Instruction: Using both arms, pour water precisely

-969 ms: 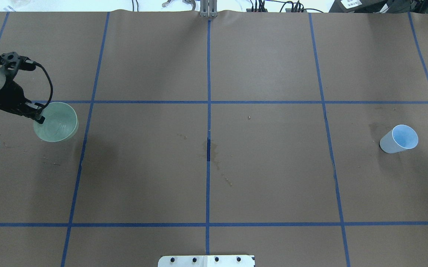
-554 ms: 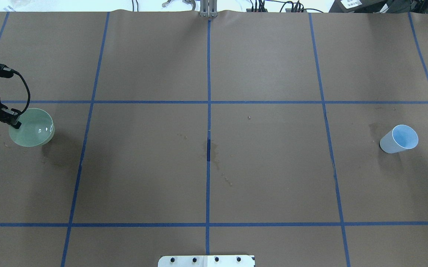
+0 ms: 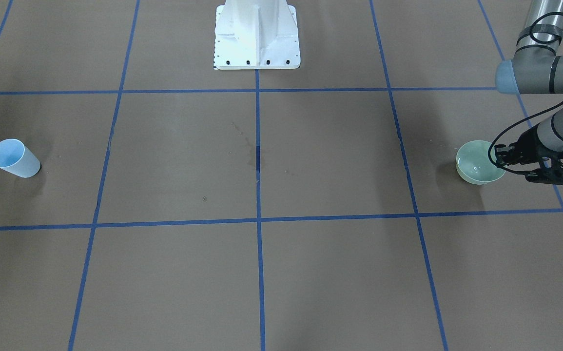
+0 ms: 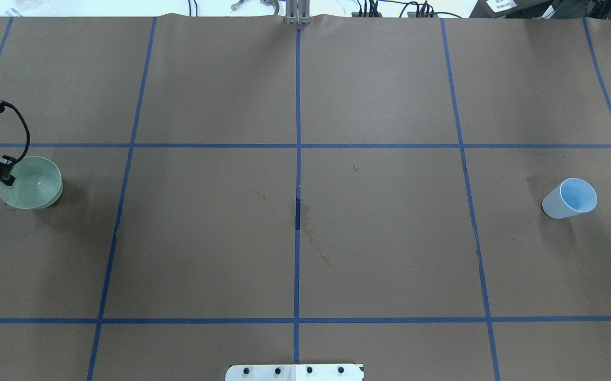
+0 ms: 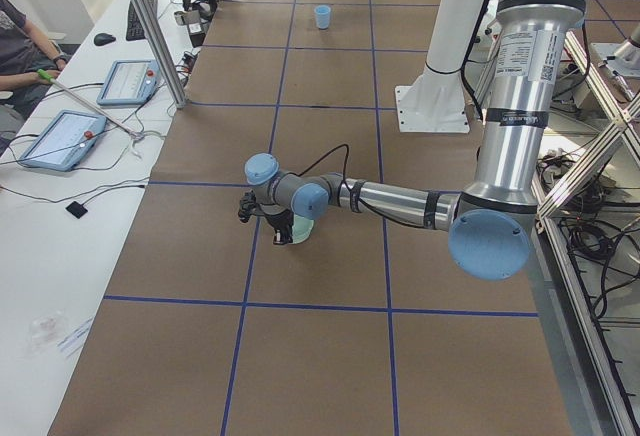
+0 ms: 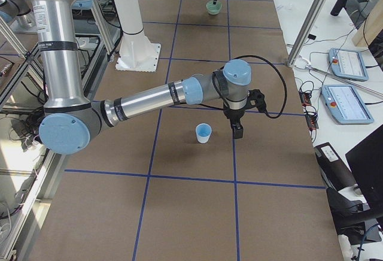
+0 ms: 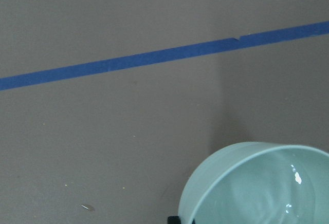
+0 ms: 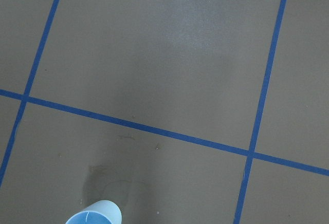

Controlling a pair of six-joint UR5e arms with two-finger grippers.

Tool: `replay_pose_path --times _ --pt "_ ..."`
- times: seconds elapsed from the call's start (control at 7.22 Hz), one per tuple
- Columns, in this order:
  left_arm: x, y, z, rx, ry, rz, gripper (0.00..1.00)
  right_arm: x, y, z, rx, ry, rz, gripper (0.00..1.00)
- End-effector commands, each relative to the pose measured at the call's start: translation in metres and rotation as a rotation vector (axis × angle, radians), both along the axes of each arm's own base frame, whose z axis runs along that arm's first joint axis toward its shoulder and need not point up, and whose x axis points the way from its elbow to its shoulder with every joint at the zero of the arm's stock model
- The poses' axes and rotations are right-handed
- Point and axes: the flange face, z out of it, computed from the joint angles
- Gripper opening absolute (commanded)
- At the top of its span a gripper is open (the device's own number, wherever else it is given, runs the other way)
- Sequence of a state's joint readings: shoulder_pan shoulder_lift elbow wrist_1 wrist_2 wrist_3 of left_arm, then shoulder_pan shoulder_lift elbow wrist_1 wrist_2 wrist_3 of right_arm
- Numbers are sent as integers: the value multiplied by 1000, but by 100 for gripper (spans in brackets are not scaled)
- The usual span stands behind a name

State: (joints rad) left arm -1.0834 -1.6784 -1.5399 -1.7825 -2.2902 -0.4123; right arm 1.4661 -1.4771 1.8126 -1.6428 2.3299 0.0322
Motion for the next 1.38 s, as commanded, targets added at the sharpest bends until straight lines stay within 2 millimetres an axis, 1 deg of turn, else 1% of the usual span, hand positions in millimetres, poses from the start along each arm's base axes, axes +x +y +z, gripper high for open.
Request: replay_pose_path --times 0.0,0.14,0.28,0.42,0.55,0.69,0.83,0.97,1.11,1.25 --pt "-1 1 10 -7 -8 8 75 0 -1 3 -5 6 0 99" --pt "-3 1 12 16 -5 30 99 0 -1 2 -4 6 0 99" --pt "-19 -6 9 15 -2 0 99 -1 -1 2 -4 3 0 99" --pt "-34 -12 1 14 29 -24 99 -1 -1 4 -10 1 0 99" --pt "-63 -20 -9 32 45 -75 99 -1 0 6 -21 -1 6 99" --pt "-80 -21 -24 80 55 -82 99 0 3 7 -23 -3 7 99" --pt "-117 -28 -32 128 59 -114 99 2 4 10 -25 -2 8 99" --pt "-154 -32 -32 164 55 -148 99 2 8 18 -37 -2 5 99" --pt "-186 -33 -31 178 50 -187 99 3 13 24 -51 -2 5 99" --pt "-195 -32 -25 160 43 -196 99 6 21 39 -79 -8 9 99"
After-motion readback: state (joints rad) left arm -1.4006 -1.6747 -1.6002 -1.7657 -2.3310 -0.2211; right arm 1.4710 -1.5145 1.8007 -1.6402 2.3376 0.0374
